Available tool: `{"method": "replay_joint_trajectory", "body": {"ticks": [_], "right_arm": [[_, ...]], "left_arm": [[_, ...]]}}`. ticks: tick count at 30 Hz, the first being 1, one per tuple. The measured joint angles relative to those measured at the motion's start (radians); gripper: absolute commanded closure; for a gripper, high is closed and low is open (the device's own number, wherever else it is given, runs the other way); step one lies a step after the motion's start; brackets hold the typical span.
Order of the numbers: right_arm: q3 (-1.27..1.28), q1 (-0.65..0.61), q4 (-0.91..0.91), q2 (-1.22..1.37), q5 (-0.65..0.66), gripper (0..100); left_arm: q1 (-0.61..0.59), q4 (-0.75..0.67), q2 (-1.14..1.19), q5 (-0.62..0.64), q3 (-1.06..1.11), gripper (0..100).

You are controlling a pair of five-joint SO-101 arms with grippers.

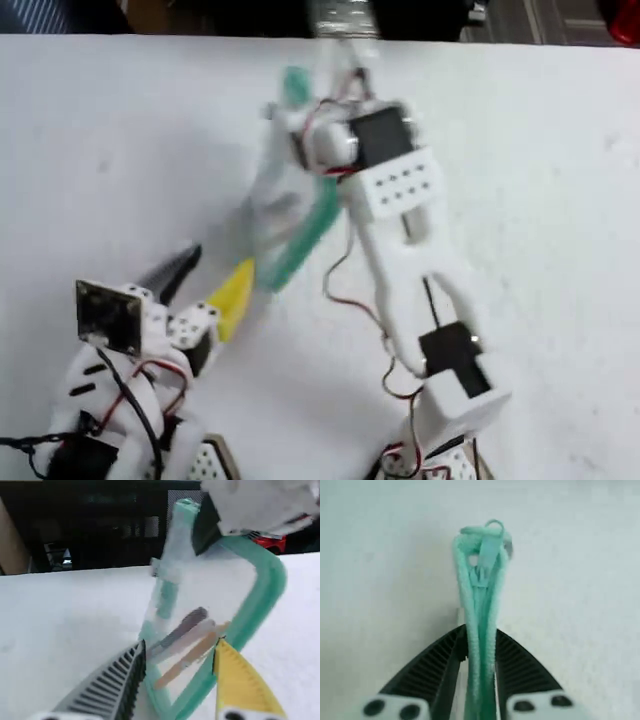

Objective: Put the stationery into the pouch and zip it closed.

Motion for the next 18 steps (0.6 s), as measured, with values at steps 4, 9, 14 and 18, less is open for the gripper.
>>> {"method": "replay_joint_trajectory", "body": {"ticks": [4, 9, 14, 18], "right_arm": [[0.144, 0.129, -0.015, -0.015, 0.107, 98.2], [0.408, 0.233, -0.109, -0.014, 0.203, 98.2], [0.674, 0.245, -0.279, -0.014, 0.226, 98.2], [0.836, 0.245, -0.39, 0.009, 0.226, 98.2]], "left_arm": [[-0.072, -0.005, 0.0, 0.058, 0.0, 76], [-0.089, -0.023, 0.0, 0.074, 0.0, 77], [-0.107, -0.158, 0.0, 0.074, 0.092, 77], [-0.163, -0.275, 0.005, 0.098, 0.18, 77]]}}
